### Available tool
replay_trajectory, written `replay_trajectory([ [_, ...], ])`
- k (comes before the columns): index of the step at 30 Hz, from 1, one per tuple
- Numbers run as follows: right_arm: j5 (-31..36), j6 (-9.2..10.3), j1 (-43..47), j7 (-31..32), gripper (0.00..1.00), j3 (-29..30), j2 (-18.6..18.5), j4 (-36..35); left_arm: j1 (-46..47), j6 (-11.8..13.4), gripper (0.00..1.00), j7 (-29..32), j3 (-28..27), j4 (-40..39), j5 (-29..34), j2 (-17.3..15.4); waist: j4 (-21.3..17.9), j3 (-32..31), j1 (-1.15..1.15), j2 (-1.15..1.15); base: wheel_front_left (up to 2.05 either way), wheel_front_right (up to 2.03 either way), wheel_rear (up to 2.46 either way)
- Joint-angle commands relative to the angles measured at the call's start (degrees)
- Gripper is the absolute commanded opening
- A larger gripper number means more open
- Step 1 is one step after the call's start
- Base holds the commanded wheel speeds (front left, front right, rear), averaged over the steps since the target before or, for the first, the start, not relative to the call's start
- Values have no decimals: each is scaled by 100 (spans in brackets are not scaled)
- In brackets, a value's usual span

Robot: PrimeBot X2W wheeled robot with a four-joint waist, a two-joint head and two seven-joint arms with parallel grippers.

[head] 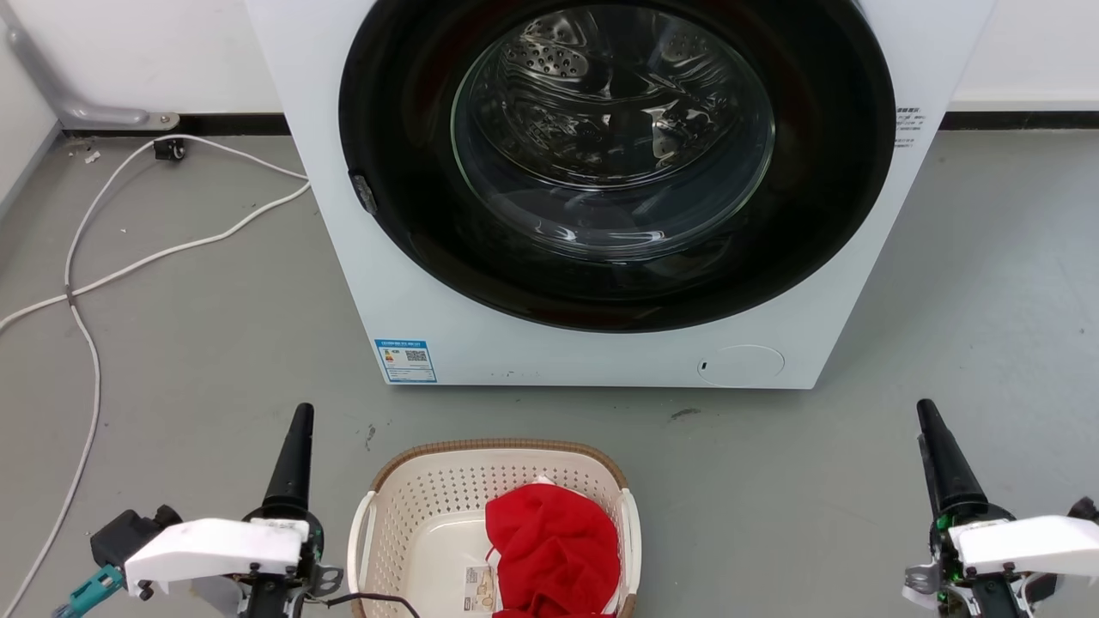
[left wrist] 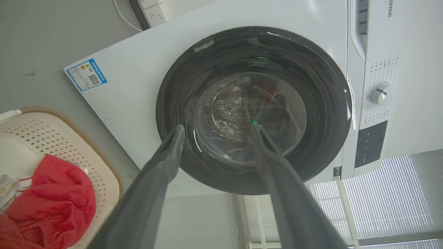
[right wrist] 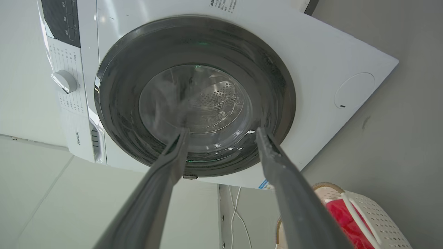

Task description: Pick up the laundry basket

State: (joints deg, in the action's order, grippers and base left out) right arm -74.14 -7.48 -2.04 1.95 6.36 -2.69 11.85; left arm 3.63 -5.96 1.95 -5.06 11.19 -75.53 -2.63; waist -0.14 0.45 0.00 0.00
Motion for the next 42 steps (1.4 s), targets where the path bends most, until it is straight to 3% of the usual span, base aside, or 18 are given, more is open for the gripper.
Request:
replay_trajectory([
  [1,354,-1,-37,-63,100,-21,-18,-206,21,46,100,-68,54,-180,308,-17,-2,3,0,0,0,0,0],
  [19,2919,-1,205,-475,100,-254,-21,-605,-93,557,100,-477,495,-539,2411,-131,-45,41,0,0,0,0,0],
  [42,4859,-2,419,-900,100,-314,-24,-920,-262,1064,100,-902,942,-931,4089,-358,-82,68,0,0,0,0,0],
])
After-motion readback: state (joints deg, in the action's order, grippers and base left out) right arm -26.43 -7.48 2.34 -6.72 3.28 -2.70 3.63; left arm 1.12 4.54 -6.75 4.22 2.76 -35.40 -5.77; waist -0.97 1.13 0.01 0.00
